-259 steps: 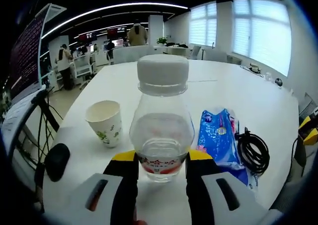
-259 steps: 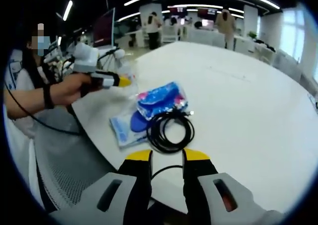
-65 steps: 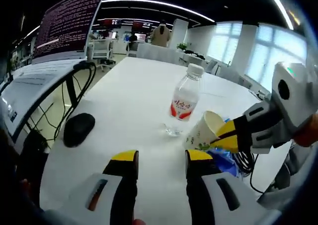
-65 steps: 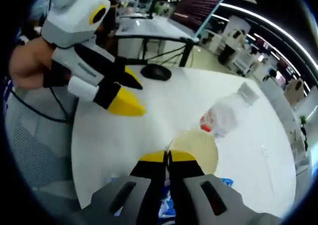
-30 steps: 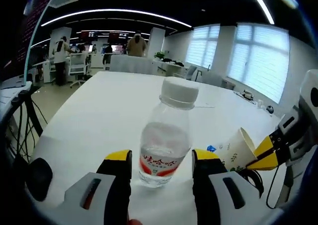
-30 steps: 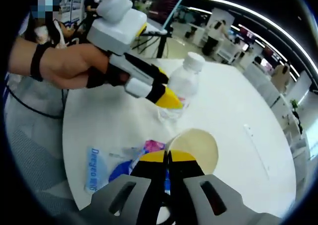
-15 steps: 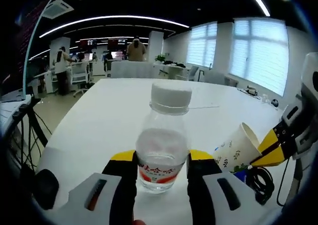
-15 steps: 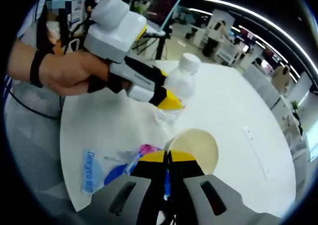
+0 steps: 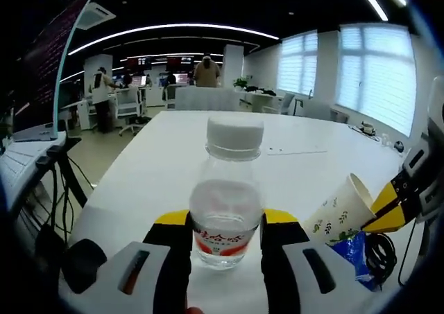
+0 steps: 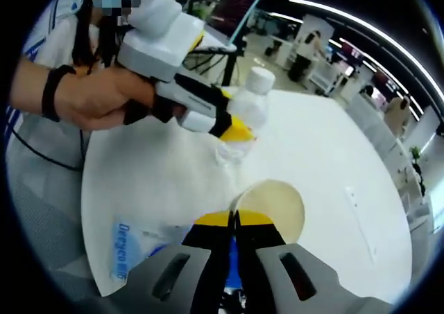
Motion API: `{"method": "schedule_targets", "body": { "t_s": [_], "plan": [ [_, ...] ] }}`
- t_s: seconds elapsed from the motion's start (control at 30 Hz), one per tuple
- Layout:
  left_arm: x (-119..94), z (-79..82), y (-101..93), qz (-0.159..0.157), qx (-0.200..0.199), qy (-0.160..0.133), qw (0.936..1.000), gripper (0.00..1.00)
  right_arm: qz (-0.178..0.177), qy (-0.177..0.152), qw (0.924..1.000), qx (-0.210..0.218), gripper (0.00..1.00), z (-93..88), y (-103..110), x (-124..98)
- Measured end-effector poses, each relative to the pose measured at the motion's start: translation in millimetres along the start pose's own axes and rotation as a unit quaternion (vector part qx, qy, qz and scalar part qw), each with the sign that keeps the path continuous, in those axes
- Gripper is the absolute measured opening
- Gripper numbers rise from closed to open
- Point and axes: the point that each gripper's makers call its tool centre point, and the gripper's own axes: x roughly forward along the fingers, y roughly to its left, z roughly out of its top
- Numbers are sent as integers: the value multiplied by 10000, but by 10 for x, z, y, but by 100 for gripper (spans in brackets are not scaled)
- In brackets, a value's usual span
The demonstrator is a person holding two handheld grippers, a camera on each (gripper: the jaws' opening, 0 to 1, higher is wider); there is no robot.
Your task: Arrange the tabletop items into an orderly group along one side of the table until the central work area is clear of visible clutter.
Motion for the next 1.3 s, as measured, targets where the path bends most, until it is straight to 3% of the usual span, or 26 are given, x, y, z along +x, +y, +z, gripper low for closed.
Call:
{"method": "schedule_targets", "body": {
  "t_s": [0.63,0.97,1.3],
  "plan": [
    [20,44,294,263,-96,-43,9996,37,288,9,9993,-222,0,280,69,337],
    [-2,32,306,208,-237,-31,9995,38,466,124,9981,-380,0,386,96,567],
    [-204,80,319,173,-301,-147,9993,41,607,283,9962,-561,0,452,114,749]
  ]
}}
